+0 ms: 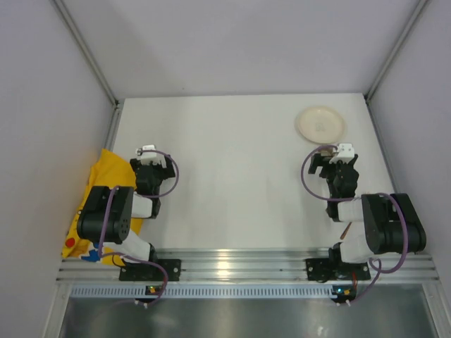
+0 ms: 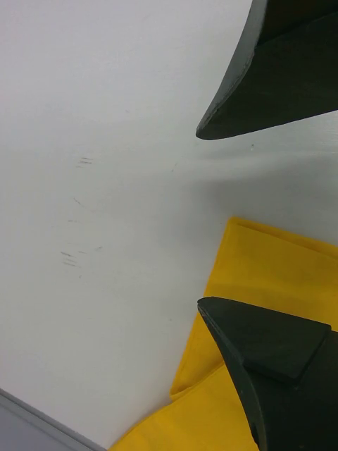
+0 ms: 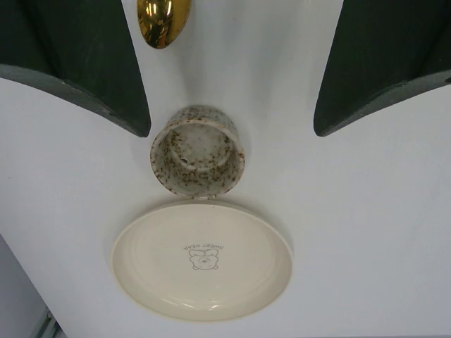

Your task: Set the dinner table for one person

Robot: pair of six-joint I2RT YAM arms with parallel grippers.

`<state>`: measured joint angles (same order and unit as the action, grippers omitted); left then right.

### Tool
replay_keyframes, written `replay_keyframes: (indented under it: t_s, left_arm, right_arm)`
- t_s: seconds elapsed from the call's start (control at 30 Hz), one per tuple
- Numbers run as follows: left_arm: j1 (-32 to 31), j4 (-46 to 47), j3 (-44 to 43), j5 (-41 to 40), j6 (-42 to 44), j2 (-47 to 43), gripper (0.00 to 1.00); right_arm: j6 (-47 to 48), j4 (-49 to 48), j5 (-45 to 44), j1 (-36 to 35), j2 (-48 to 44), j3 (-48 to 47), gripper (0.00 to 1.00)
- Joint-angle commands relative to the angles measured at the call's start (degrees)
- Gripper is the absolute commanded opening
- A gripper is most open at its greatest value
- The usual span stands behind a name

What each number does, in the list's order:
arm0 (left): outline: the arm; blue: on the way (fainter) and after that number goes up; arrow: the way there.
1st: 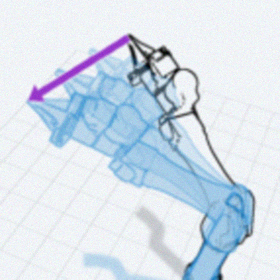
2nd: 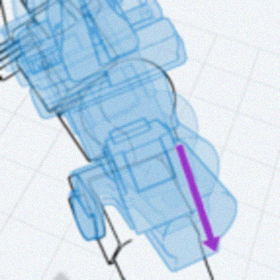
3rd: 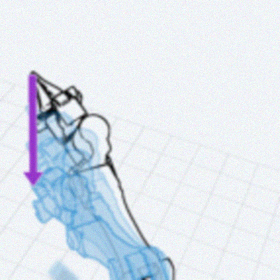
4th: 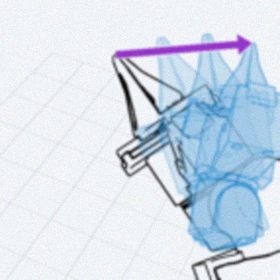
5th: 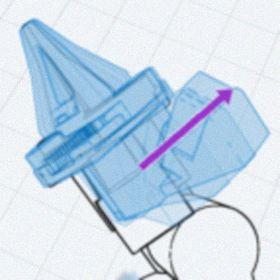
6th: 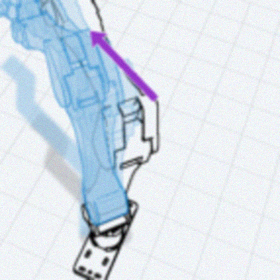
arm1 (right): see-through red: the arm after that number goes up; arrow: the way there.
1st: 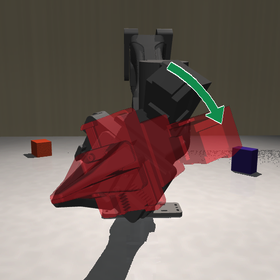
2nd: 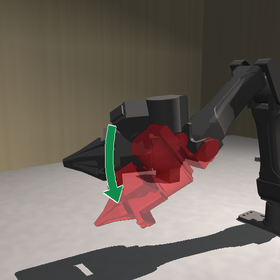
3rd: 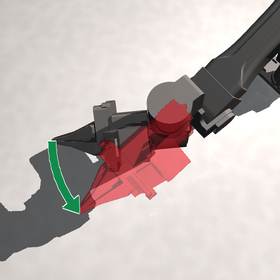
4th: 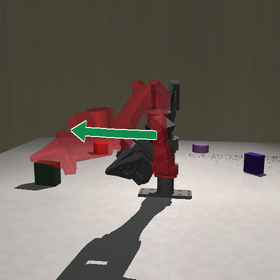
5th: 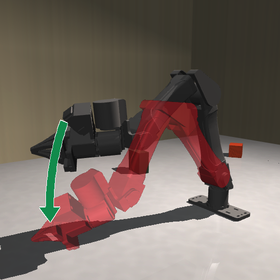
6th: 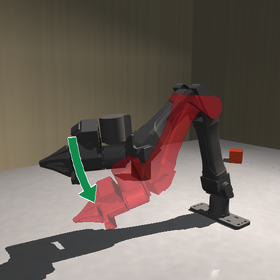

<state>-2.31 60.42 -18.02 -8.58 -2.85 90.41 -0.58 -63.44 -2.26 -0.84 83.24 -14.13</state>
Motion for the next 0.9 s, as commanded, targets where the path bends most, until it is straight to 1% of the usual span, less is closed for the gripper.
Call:
replay_keyframes:
  t_s: [0.0,0.47,0.5,0.57,0.6,0.63,0.67,0.7,0.73,0.77,0.8,0.83,0.87]
  left_arm:
    - [-0.07,4.97,0.62,0.41,0.3,0.38,0.98]
    - [-0.07,4.53,0.53,0.41,0.22,0.38,0.99]
    - [-0.07,6.53,0.97,0.23,1.0,0.03,0.98]
    - [-0.42,1.22,-0.34,2.33,1.88,-5.13,0.98]
    - [-0.51,-13.17,-2.26,2.34,2.32,-10.29,0.98]
    - [-0.51,-20.8,-8.29,1.47,0.67,-12.26,0.98]
    - [-0.51,-29.49,-12.0,-1.59,-1.35,-13.58,0.99]
    - [-0.51,-44.28,-15.87,-3.1,-5.8,-14.99,0.98]
    - [-0.51,-52.87,-23.91,-5.29,-7.85,-15.0,0.99]
    - [-0.42,-60.09,-28.25,-7.57,-10.39,-14.65,0.98]
    - [-0.16,-67.9,-32.47,-12.29,-14.16,-13.78,0.98]
    - [0.19,-79.81,-38.87,-14.43,-16.29,-11.86,0.98]
    - [0.72,-84.28,-41.28,-16.28,-19.09,-11.23,0.98]
  right_arm:
    - [0.14,-2.92,1.03,0.4,-0.19,-0.64,1.0]
    - [0.14,-2.92,1.12,0.4,-0.19,-0.64,1.0]
    - [-0.03,-2.92,1.03,0.4,-0.19,-0.64,1.0]
    - [0.05,-2.92,1.03,0.4,-0.19,-0.64,1.0]
    - [0.14,-2.92,1.12,0.4,-0.19,-0.64,1.0]
    - [0.05,-2.83,1.03,0.4,-0.19,-0.64,1.0]
    - [0.14,-2.92,1.03,0.4,-0.19,-0.64,1.0]
    - [0.05,-2.92,1.03,0.4,-0.27,-0.64,1.0]
    - [0.14,-2.92,1.12,0.32,-0.19,-0.64,1.0]
    - [0.14,-2.92,1.03,0.31,-0.19,-0.64,1.0]
    - [0.14,-2.92,1.03,0.4,-0.19,-0.64,1.0]
    - [0.14,-2.92,1.03,0.4,-0.19,-0.64,1.0]
    - [0.05,-2.92,1.03,0.4,-0.27,-0.55,1.0]
